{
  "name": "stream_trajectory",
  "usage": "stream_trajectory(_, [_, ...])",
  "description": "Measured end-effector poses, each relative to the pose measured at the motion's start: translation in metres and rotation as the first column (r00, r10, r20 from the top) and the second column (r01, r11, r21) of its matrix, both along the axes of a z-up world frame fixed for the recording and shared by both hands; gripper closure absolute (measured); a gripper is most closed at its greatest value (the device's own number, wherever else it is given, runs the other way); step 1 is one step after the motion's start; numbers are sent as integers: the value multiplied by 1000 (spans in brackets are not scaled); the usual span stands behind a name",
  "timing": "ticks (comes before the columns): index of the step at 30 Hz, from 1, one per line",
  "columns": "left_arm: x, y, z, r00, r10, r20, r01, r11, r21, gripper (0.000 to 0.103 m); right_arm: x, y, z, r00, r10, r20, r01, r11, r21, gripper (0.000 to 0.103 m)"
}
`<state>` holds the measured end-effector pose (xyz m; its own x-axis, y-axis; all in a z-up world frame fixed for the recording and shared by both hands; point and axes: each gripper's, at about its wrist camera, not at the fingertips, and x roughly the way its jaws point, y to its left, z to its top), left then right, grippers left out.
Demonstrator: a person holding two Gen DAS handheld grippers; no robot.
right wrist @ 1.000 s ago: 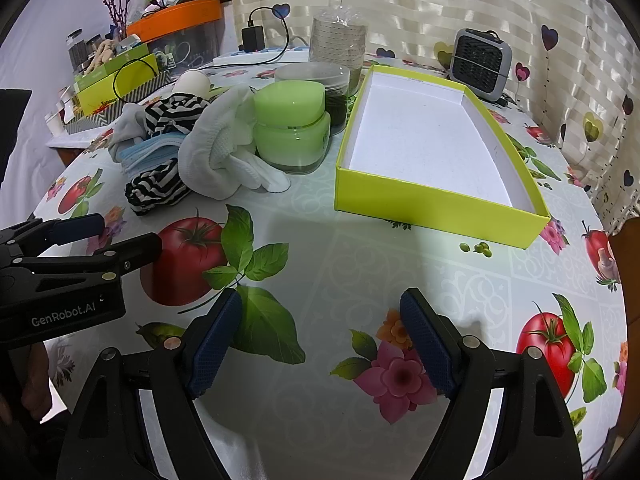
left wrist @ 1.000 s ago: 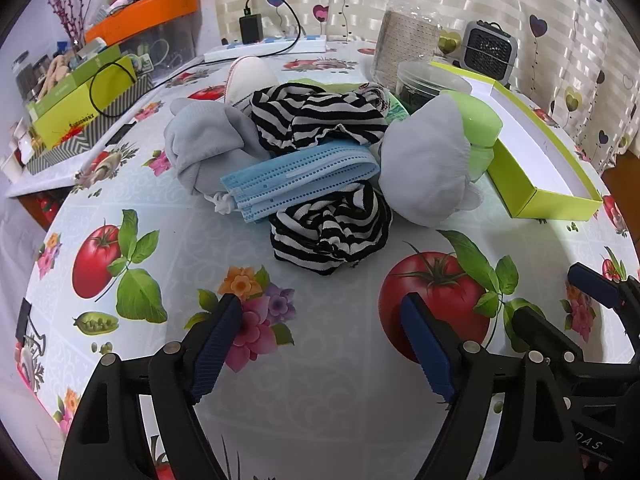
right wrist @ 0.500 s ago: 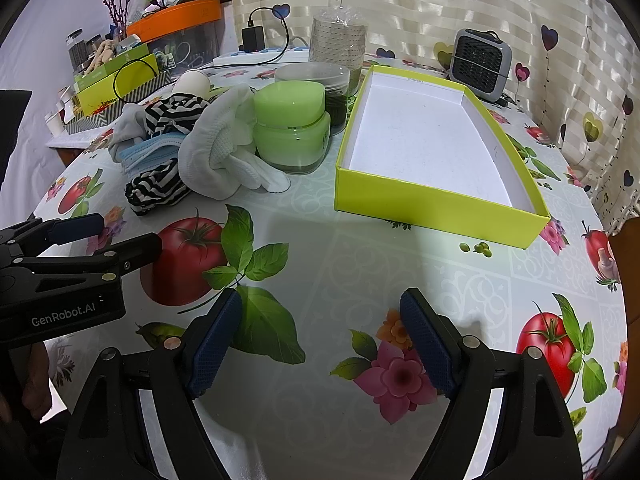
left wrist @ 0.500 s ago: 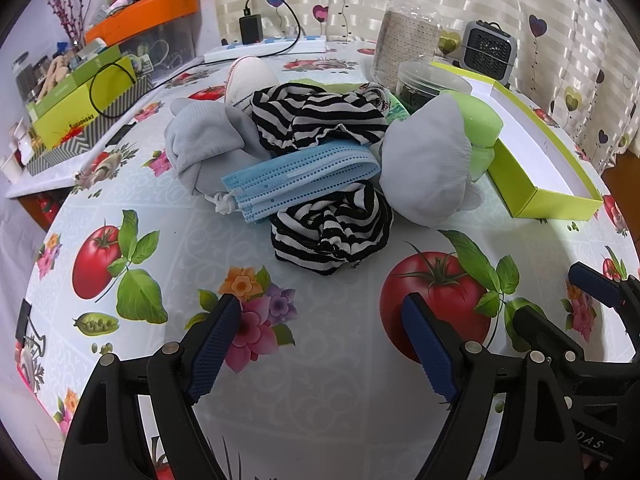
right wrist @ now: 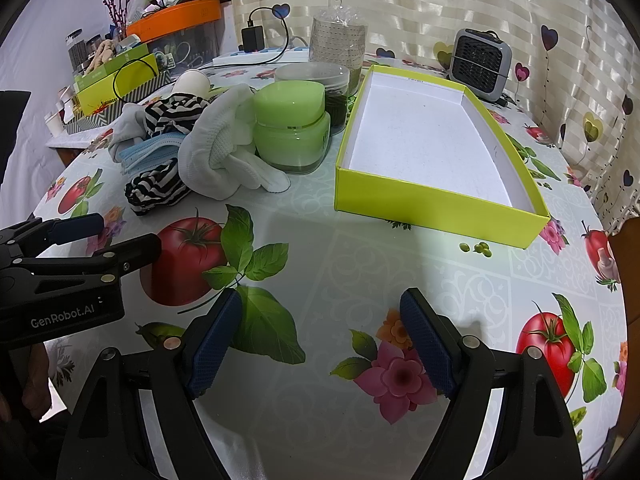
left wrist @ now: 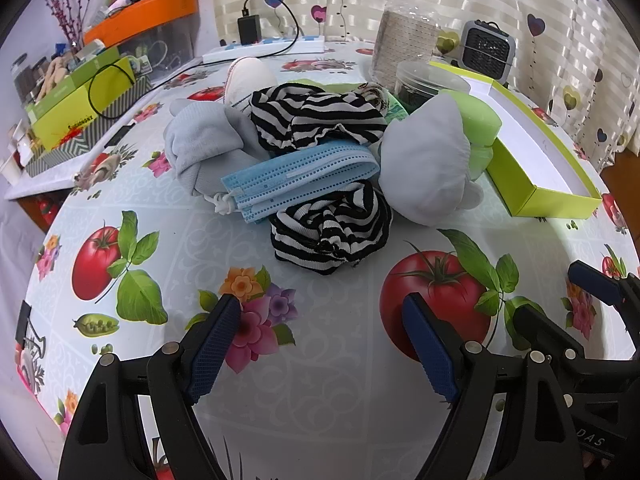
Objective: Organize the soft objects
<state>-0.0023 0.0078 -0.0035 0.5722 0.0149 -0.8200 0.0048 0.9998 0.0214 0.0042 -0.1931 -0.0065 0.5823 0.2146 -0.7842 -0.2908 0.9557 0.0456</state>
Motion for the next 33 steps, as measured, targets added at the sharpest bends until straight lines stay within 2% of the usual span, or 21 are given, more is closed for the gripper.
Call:
stream_trajectory(25, [1,7,-2,1000,-8,2,8,1000,-4,16,0,1,2,999,23,-22,-23,1000,-5,22])
stream_trajectory(30, [0,9,2,1000,-27,-3,27,1000,-6,22,0,7,8,998,55,-14,-55,998,26,23])
stream_trajectory(33, [-4,12,8,999,-42,20,42,998,-37,23,1,13,19,996,86,17,-87,995,55,25])
